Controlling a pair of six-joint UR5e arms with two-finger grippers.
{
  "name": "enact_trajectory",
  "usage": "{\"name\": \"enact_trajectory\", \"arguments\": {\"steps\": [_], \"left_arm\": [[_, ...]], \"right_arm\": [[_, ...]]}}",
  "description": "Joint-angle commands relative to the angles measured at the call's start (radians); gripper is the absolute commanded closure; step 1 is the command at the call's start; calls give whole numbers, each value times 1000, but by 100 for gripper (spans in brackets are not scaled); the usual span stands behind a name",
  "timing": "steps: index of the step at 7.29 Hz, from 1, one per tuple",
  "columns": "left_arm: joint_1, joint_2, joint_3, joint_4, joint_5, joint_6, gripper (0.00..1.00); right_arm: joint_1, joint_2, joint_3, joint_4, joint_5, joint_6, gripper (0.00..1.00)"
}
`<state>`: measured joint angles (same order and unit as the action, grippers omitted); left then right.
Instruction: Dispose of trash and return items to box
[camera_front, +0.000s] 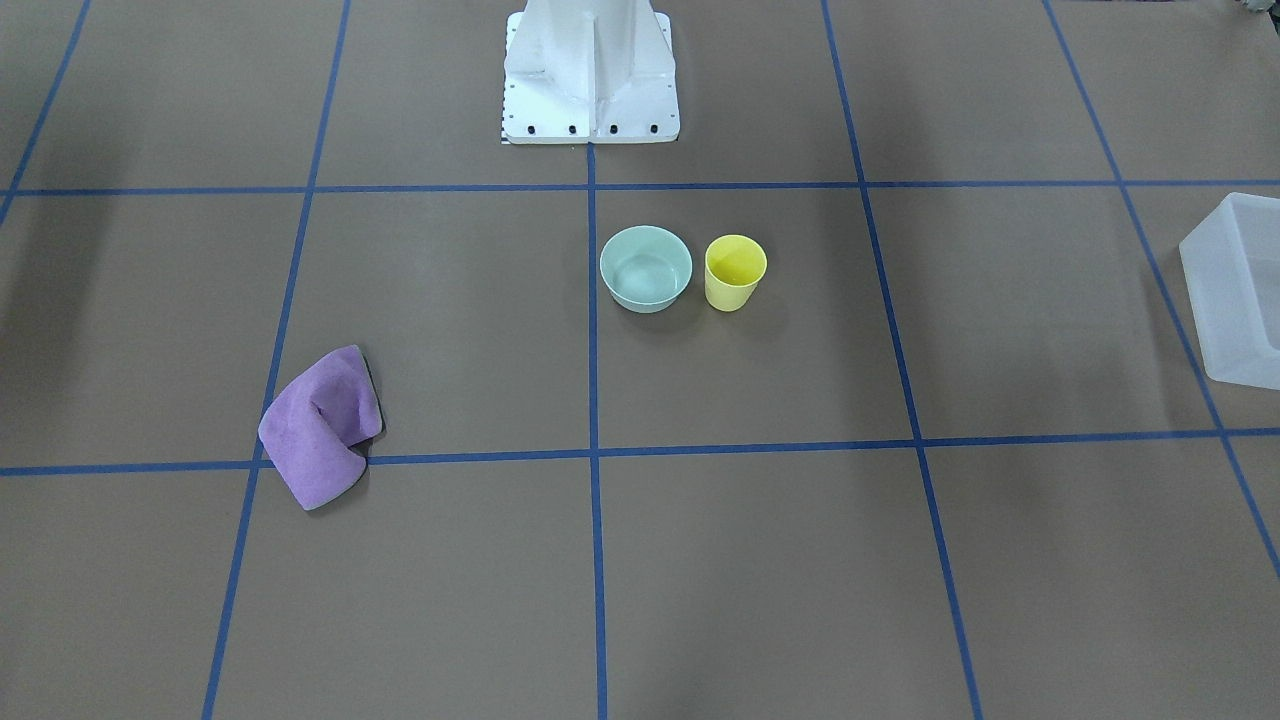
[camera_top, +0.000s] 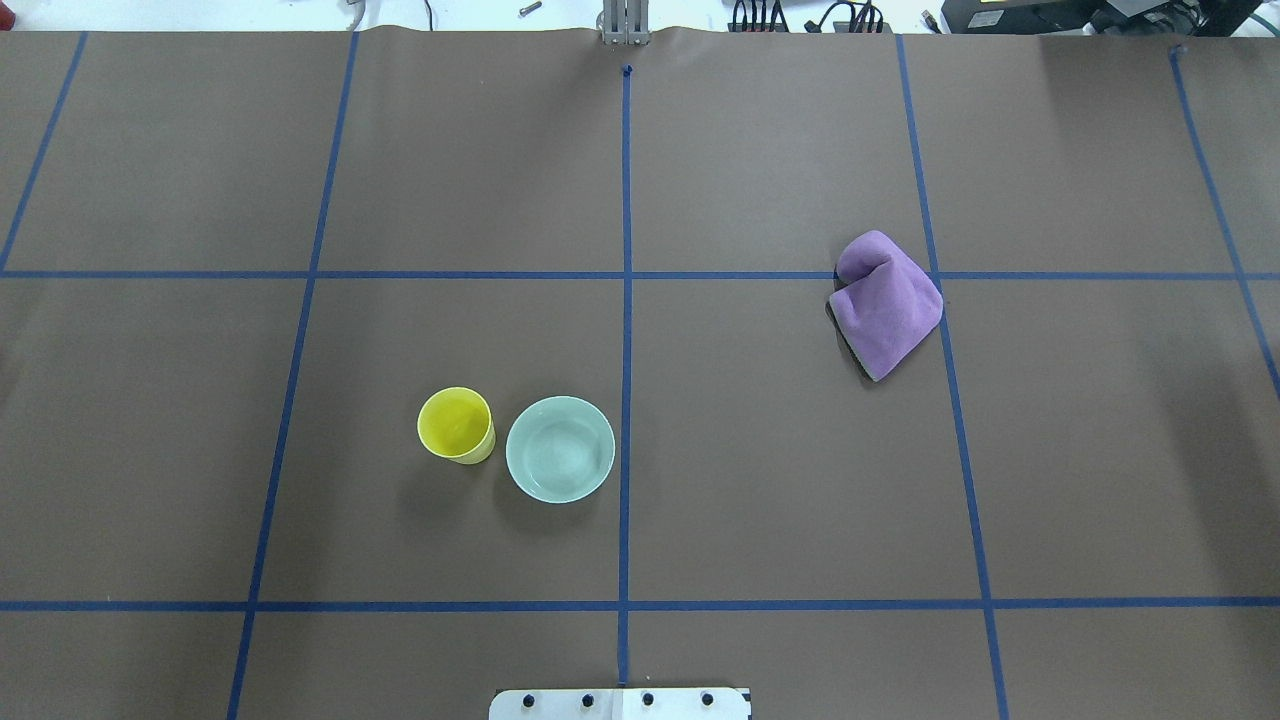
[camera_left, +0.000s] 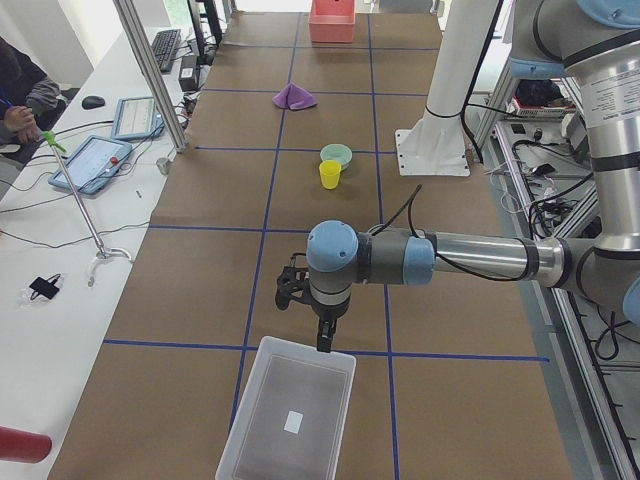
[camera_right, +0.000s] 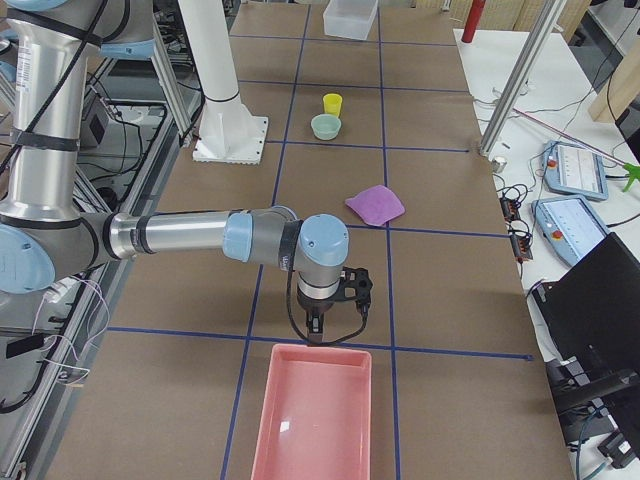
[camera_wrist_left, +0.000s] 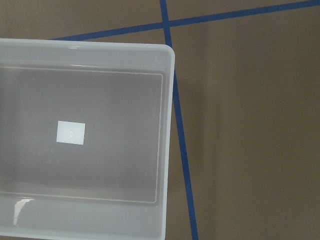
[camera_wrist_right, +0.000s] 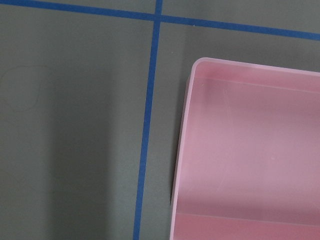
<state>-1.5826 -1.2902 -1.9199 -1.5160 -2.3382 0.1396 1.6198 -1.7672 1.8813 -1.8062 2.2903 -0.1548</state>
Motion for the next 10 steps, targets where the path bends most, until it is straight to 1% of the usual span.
{"name": "enact_trajectory", "arguments": {"steps": [1,2,4,5,6,7,8,9,10], "left_arm": [[0,8,-14,2,5,0,2],[1,8,-19,2,5,0,2],[1,-1,-25,0,5,-1,2],[1,-9,-34,0,5,-6,2],[1,-5,-78,2,5,-8,2],[1,-11,-103,0,2,-6,2],[1,-36,-109,-28,-6,-3,2],[1,-52,-110,-108,-6,-2,2],[3,-93,-75,-228,-6,-17,2]], "right_arm": [[-3,-6,1,34,0,49,0],[-3,-6,1,34,-2,47,0],[-11,-8,70,31,-2,44,0],[-11,2,81,50,1,47,0],[-11,3,109,118,6,61,0],[-9,5,113,195,3,60,0],[-9,2,108,258,8,58,0],[-9,2,104,272,14,63,0],[-9,2,102,272,14,63,0]]}}
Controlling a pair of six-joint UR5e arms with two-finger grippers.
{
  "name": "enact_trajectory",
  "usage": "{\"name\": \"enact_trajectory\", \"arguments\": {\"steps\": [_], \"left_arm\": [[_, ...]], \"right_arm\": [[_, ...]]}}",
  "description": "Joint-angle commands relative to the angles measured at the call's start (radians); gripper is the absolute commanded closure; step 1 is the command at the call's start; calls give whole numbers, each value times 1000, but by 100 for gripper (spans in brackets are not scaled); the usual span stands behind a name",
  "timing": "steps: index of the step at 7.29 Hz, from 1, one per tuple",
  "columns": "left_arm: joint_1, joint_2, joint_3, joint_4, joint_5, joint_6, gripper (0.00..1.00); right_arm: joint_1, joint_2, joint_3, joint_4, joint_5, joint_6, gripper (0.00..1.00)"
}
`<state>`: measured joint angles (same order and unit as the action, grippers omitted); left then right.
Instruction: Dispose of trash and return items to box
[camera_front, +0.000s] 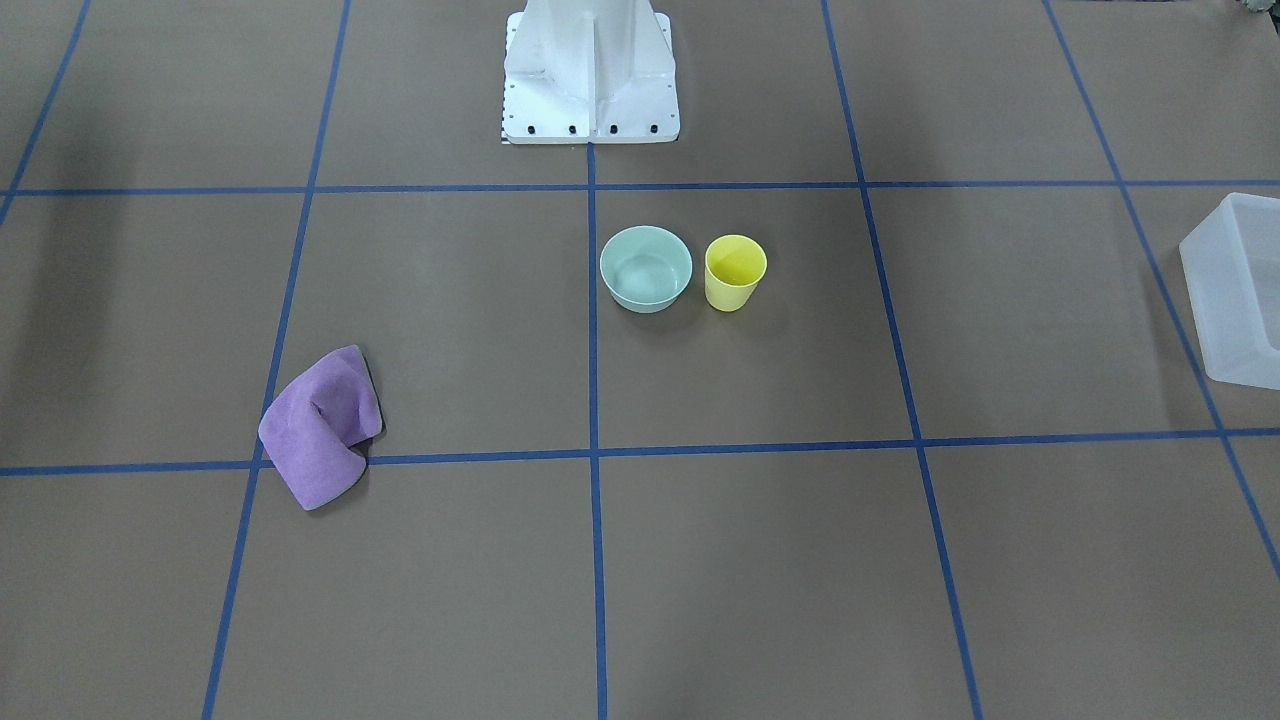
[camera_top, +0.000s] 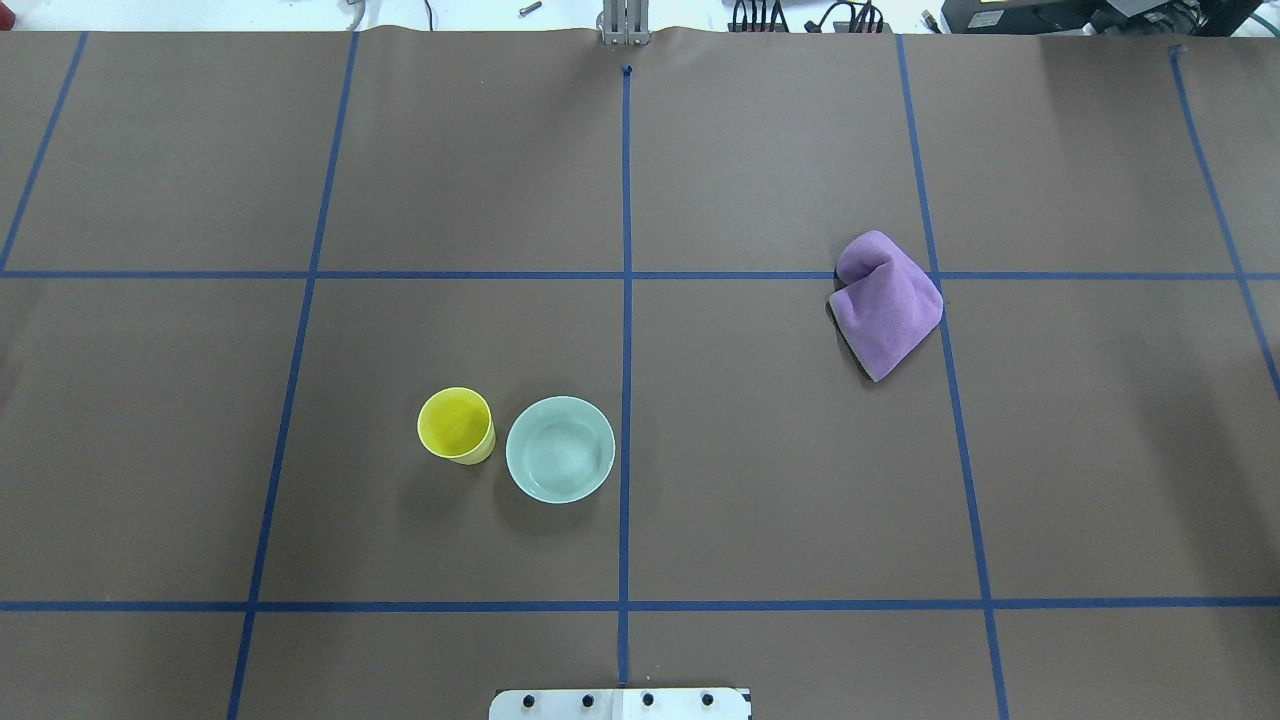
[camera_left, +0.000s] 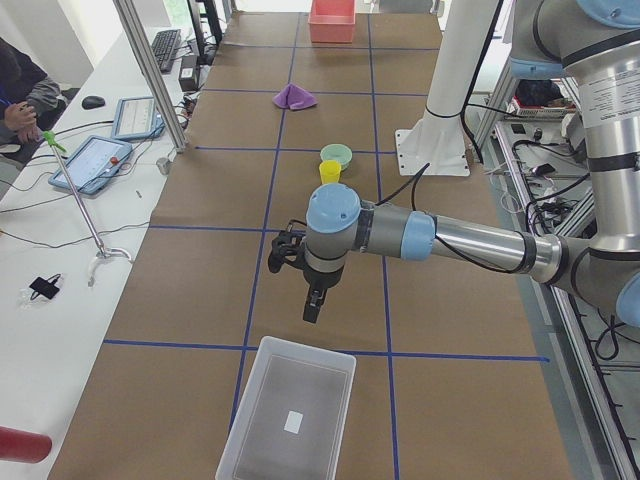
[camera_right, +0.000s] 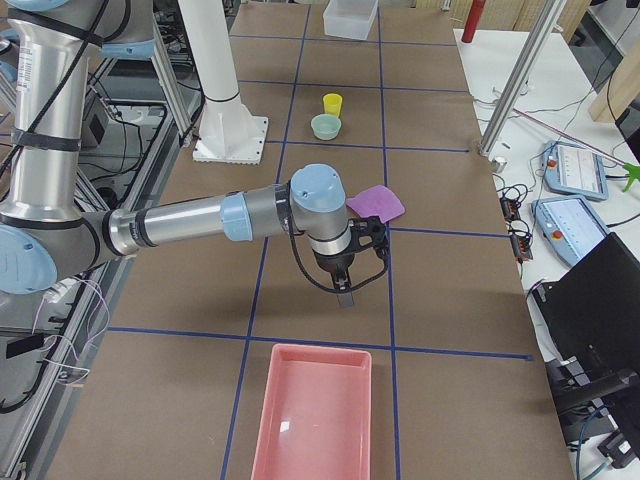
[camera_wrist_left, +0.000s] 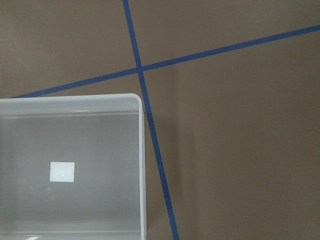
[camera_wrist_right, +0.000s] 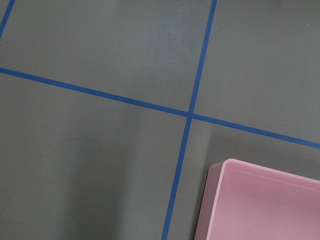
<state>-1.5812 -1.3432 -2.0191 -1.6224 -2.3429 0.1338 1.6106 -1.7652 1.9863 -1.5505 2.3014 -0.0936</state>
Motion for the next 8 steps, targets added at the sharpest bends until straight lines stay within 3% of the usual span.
{"name": "enact_trajectory", "arguments": {"steps": [1,3,5,6,8], "left_arm": [[1,-39,26,-125,-4,-81,2],[4,-62,42,-135,-4,-94,2],[73,-86,36,-253,-3,-98,2],[181,-137,33,-257,-4,-176,2],[358,-157,-48,-297,-3,-586,2]], "right_arm": [[0,-2,-1,18,1,0,0],[0,-14,-7,32,28,-28,0],[-9,-13,2,75,58,3,0],[-53,-4,6,81,68,105,0],[-200,38,34,194,21,494,0]]}}
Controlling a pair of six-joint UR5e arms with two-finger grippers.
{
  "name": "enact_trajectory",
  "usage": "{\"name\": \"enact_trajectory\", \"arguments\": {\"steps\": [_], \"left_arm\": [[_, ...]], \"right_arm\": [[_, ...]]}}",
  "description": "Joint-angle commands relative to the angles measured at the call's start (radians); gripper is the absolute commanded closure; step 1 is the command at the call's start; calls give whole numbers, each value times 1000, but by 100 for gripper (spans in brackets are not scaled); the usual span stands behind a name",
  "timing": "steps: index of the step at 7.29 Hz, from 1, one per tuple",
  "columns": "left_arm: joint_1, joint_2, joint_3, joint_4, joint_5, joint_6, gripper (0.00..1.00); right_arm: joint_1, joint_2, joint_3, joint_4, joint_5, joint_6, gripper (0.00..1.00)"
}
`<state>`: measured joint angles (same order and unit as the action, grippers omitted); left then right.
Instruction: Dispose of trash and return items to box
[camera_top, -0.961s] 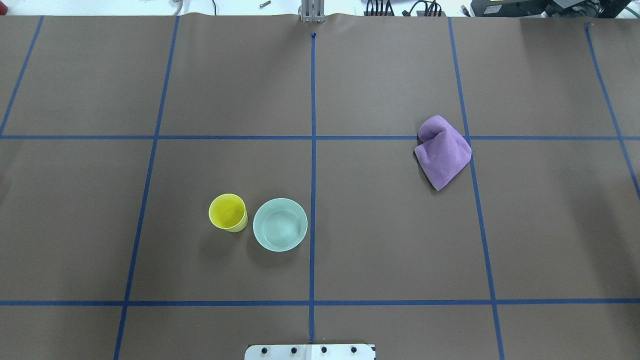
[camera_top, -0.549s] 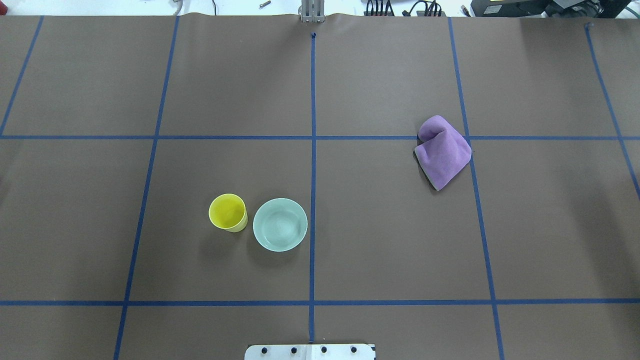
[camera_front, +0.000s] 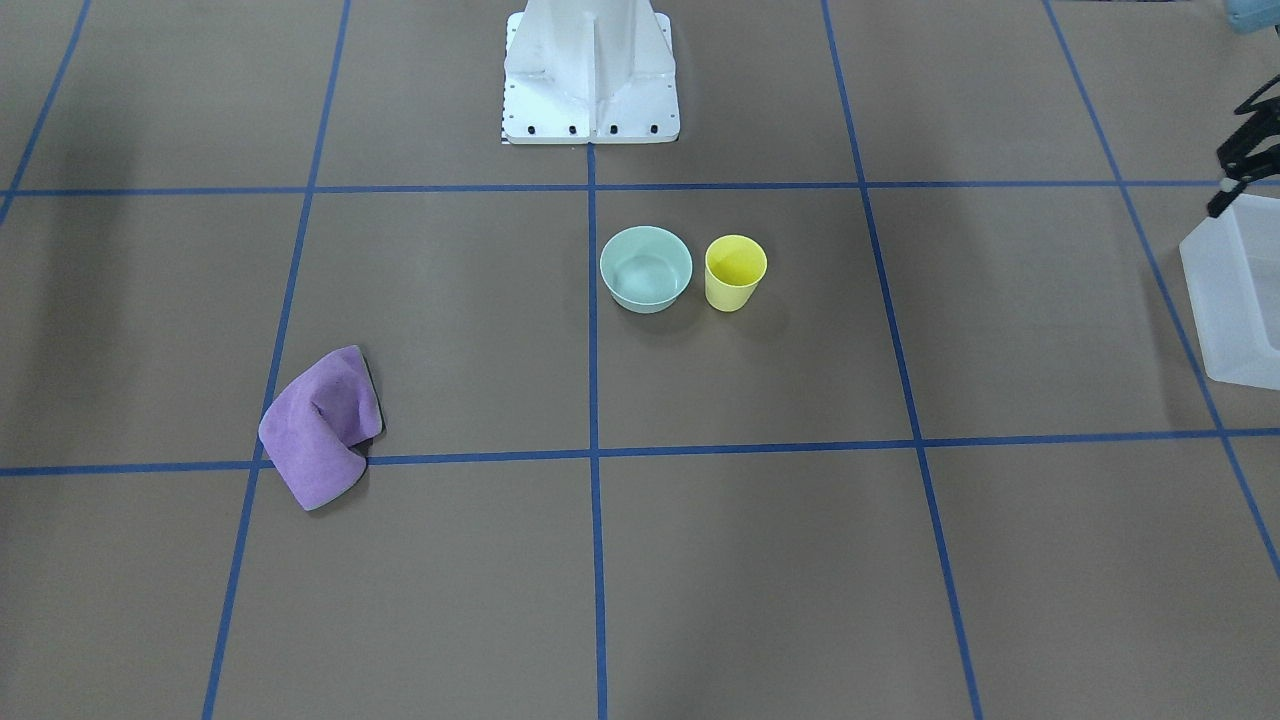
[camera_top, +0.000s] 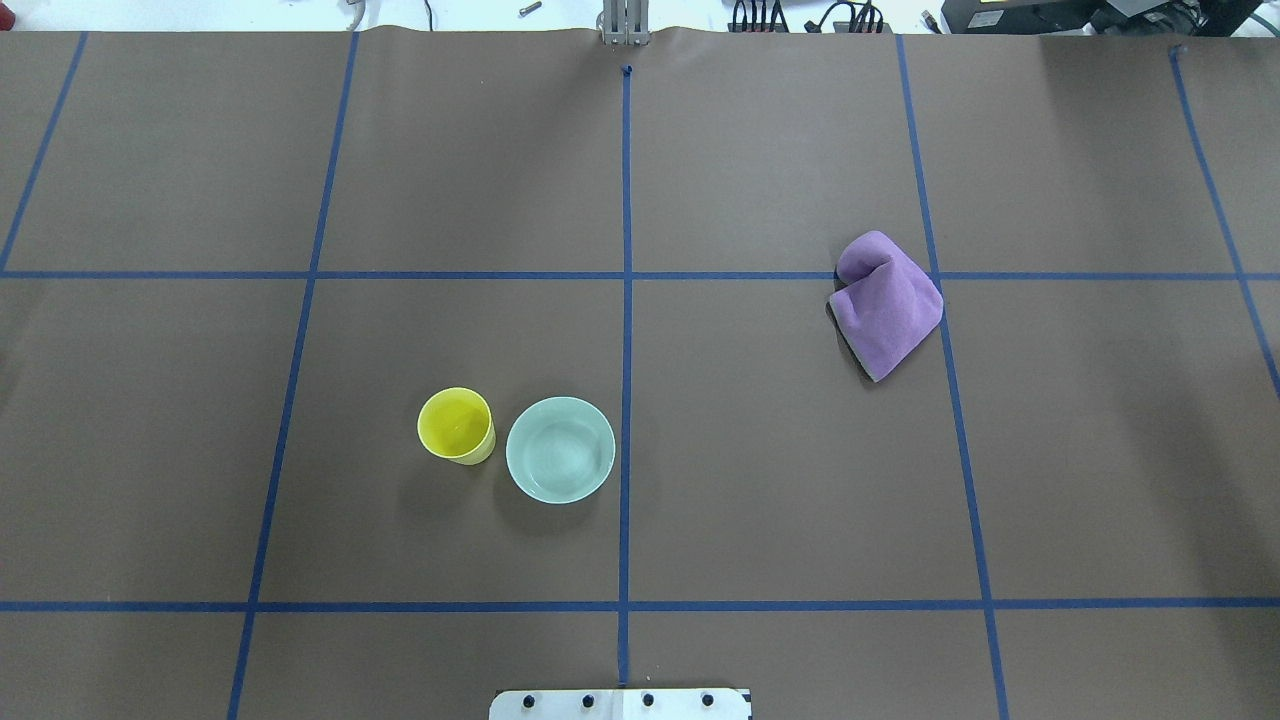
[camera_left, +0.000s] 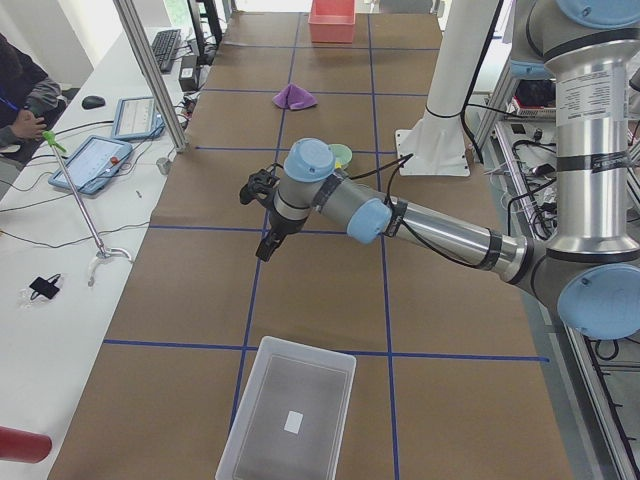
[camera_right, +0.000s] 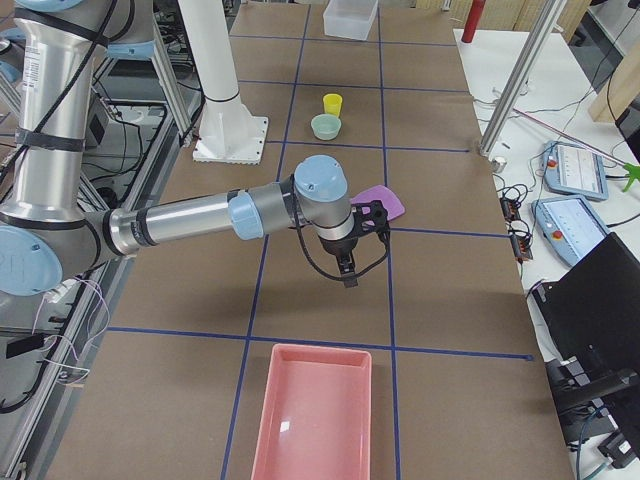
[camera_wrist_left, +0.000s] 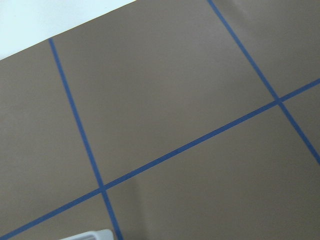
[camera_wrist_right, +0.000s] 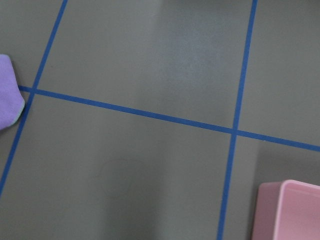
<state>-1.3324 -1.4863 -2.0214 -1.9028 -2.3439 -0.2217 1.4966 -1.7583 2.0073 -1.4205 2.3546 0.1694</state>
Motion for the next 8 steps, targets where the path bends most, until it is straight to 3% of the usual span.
{"name": "enact_trajectory", "arguments": {"steps": [1,3,4,6,8], "left_arm": [[205,-55,-63,-21,12,-439,2],[502,-155,-69,-12,277,-765,2],[565,-219,-63,43,285,-860,2],[748,-358,-54,187,448,-1000,2],[792,-430,42,212,498,-1036,5]], "right_arm": [[-148,48,16,70,-73,296,0],[-275,98,28,71,-162,486,0],[-341,114,28,71,-237,554,0],[-397,126,30,74,-267,601,0],[-401,125,27,72,-273,601,0]]}}
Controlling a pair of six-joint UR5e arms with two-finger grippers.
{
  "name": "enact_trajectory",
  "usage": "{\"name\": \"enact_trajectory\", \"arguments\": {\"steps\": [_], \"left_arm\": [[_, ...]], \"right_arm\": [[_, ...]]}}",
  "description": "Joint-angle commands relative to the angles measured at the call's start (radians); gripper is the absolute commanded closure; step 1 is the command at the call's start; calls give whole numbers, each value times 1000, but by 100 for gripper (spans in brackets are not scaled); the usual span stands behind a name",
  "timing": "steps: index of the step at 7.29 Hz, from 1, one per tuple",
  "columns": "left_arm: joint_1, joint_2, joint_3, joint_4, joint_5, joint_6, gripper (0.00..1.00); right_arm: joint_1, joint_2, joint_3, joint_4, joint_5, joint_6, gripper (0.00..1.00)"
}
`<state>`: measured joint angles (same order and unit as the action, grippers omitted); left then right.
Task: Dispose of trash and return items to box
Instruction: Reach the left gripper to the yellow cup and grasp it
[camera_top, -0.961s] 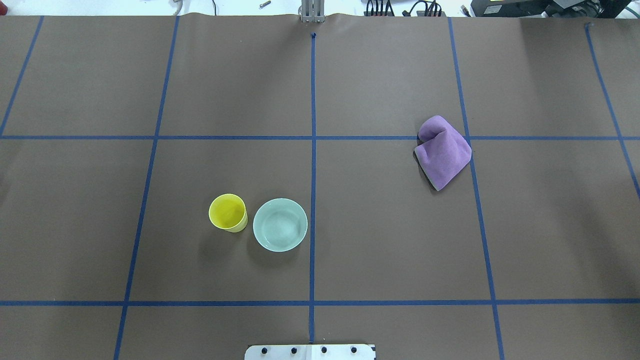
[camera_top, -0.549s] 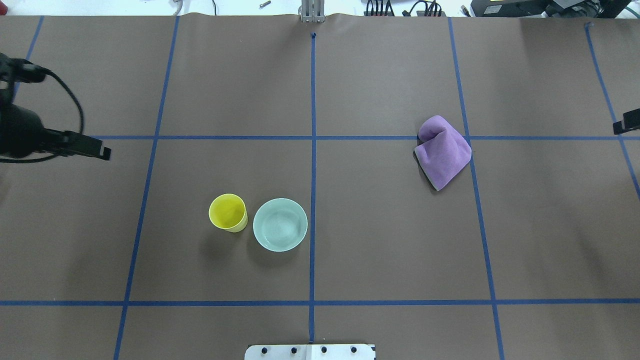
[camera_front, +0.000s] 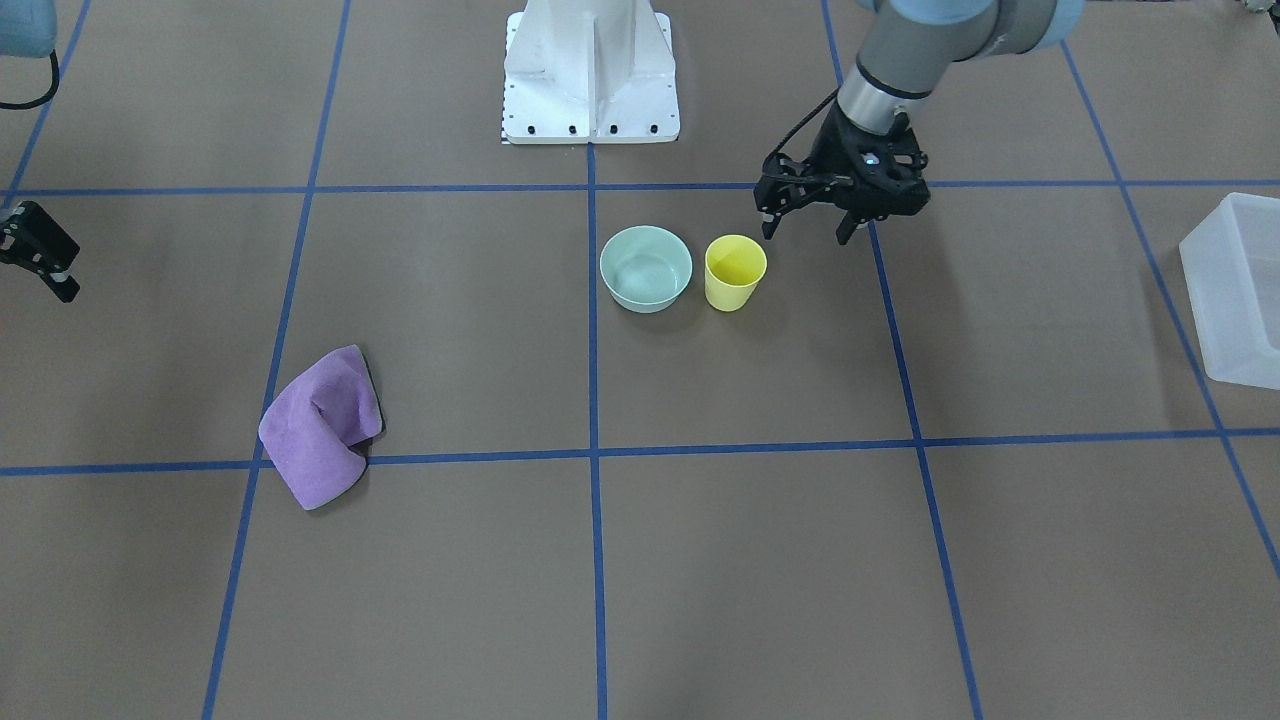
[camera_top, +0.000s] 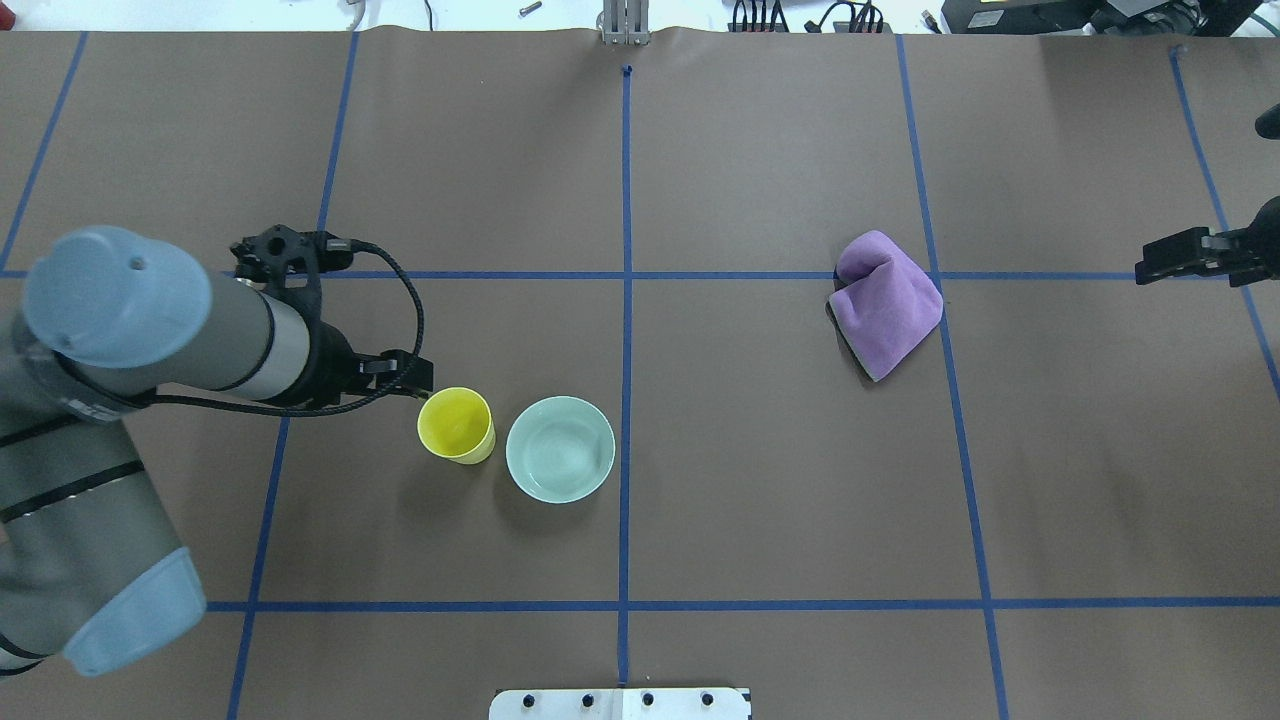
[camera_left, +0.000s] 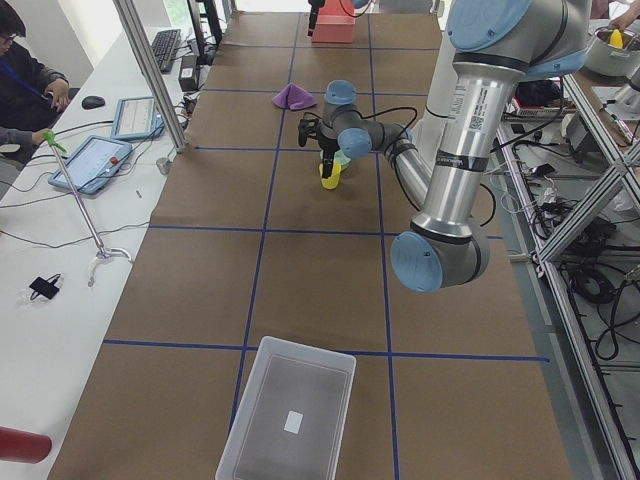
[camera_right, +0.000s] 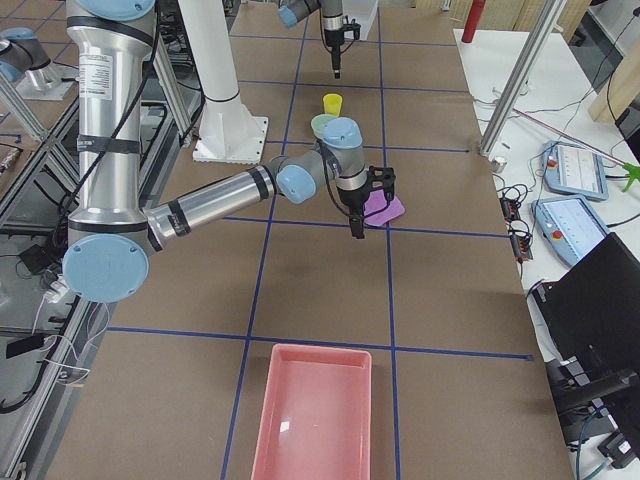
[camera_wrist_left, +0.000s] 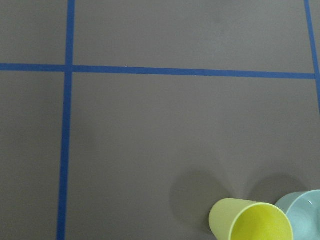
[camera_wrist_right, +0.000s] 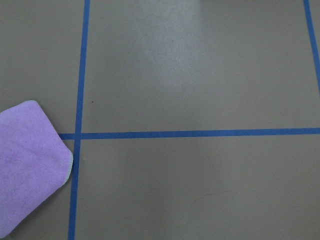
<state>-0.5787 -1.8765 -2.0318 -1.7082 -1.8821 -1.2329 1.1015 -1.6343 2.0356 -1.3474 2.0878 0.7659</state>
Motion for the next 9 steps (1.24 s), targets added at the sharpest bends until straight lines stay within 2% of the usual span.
{"name": "enact_trajectory", "arguments": {"steps": [1,3,4,5,6,7,8,9], "left_arm": [[42,-39,77,12,64,-25,13],[62,-41,87,12,74,-25,31],[75,-61,91,13,77,-25,38],[89,-67,100,13,75,-25,40],[97,-69,102,13,78,-25,53],[97,-64,102,15,78,-25,83],[95,-62,102,15,78,-22,100],[94,-62,101,15,80,-19,100]], "right_arm": [[-8,1,0,1,-6,4,0],[-8,-1,0,1,-8,4,0],[-8,-1,-2,1,-8,6,0],[-9,-1,-2,1,-8,6,0],[-9,-1,-2,1,-8,6,0],[-9,-1,-2,1,-8,6,0],[-9,-1,-2,1,-8,6,0],[-9,1,-2,1,-6,6,0]]}}
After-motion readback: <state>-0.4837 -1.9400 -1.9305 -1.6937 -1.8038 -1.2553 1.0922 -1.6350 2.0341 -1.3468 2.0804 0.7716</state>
